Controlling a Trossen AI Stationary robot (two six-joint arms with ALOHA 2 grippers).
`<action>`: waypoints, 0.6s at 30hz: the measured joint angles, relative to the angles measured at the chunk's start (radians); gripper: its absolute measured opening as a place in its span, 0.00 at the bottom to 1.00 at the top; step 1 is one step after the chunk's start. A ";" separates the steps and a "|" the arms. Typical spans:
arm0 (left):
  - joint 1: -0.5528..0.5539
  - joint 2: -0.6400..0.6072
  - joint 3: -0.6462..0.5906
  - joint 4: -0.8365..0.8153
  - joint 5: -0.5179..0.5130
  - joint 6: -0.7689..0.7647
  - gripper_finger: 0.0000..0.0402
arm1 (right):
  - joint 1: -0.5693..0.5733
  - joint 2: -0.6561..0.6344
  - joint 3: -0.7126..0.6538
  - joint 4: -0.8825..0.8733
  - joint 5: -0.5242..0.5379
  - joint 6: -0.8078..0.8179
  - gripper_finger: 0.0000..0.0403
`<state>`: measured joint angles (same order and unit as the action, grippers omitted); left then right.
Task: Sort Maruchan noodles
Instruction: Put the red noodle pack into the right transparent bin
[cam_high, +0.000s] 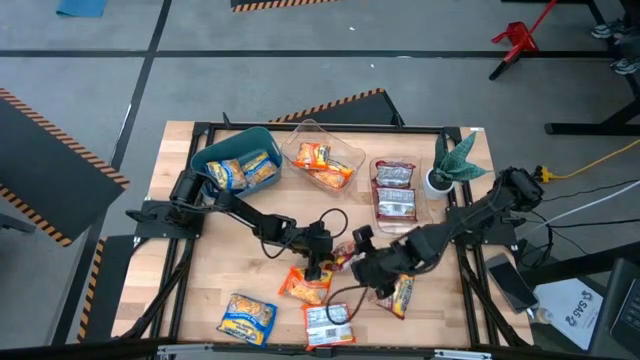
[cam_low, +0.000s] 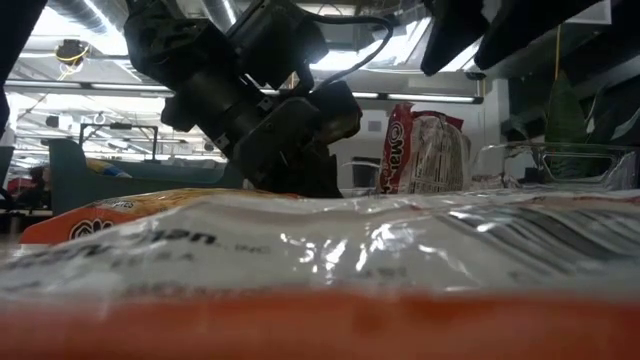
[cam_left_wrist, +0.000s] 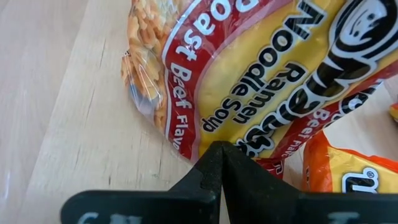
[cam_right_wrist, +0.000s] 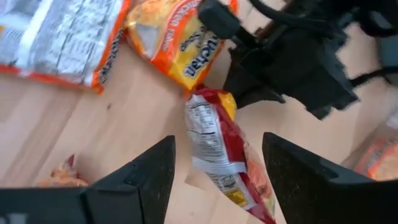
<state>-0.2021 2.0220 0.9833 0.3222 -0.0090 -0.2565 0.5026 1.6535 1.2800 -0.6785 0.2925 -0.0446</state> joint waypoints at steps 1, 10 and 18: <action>0.000 0.000 0.000 0.000 0.000 -0.003 0.00 | -0.014 0.000 0.000 0.000 -0.023 -0.019 0.56; 0.000 0.000 0.000 -0.001 -0.024 -0.004 0.00 | -0.092 0.044 0.000 0.005 -0.115 -0.095 0.56; 0.002 0.000 0.000 0.000 -0.035 -0.025 0.00 | -0.099 0.119 0.000 0.007 -0.092 -0.117 0.56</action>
<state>-0.2005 2.0220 0.9829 0.3218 -0.0444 -0.2819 0.4031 1.7728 1.2797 -0.6718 0.2001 -0.1612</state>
